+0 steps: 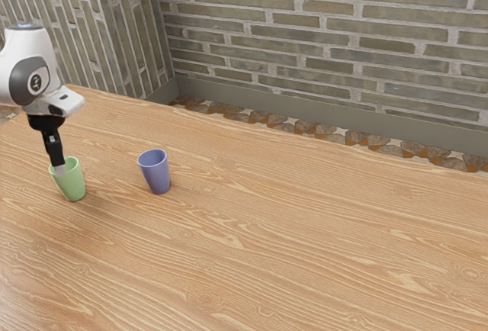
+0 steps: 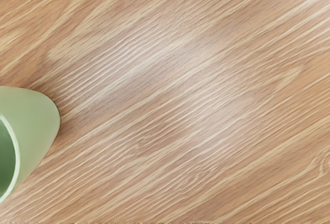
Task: Place the left cup onto the right cup
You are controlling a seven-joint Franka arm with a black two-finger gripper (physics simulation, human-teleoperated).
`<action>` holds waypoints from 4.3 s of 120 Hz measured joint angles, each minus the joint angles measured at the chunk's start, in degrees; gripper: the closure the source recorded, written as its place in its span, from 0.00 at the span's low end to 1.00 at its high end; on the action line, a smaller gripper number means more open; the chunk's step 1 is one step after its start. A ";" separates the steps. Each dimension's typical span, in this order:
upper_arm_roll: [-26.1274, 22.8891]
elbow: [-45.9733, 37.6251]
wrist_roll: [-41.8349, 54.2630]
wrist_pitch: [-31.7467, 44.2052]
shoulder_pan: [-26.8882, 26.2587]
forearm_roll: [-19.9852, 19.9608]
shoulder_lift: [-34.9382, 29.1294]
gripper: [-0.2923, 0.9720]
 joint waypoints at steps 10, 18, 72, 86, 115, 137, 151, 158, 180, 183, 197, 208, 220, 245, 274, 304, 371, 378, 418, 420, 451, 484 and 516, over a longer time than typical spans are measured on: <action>0.00 0.04 -0.03 0.13 0.01 0.45 0.33 0.23; 0.00 0.06 -0.03 0.29 0.14 0.66 0.70 0.23; 1.25 2.49 1.24 1.11 0.55 0.95 4.96 0.23; 1.96 2.98 1.83 1.15 0.45 0.96 5.65 0.23; 3.04 5.03 3.23 1.22 0.07 0.88 7.66 0.23; 3.74 6.19 4.31 1.47 -0.11 0.61 9.17 0.23; 4.05 6.63 4.94 1.75 -0.17 0.32 10.09 0.23; 4.10 6.68 5.20 2.03 -0.23 0.15 10.47 0.23; 4.09 6.65 5.88 2.75 -0.73 -0.81 11.41 0.23; 4.07 6.65 5.96 2.89 -0.80 -0.86 11.50 0.23; 4.11 6.65 6.32 3.53 -0.90 -0.99 11.94 0.23; 4.12 7.01 6.61 3.89 -0.87 -1.05 12.50 0.23; 4.13 7.70 6.94 4.15 -0.78 -1.16 13.26 0.23; 4.10 8.86 7.63 4.68 -0.82 -1.57 14.63 0.25; 4.12 8.90 8.38 5.68 -0.58 -2.35 15.75 0.44; 4.13 8.93 8.99 6.56 -0.03 -2.60 16.72 0.60; 4.14 8.93 10.72 10.12 0.51 -2.42 17.93 0.82; 4.13 8.93 10.84 10.34 0.51 -2.41 18.00 0.83; 4.13 9.21 11.28 11.57 0.92 -2.40 18.87 0.85; 4.13 9.29 11.29 11.61 0.92 -2.40 18.88 0.85; 4.16 9.62 11.43 11.84 0.86 -2.38 18.31 0.85; 4.19 9.56 11.28 11.31 -1.11 -1.67 15.08 0.85; 4.22 10.31 11.15 11.00 -3.30 -0.73 13.55 0.85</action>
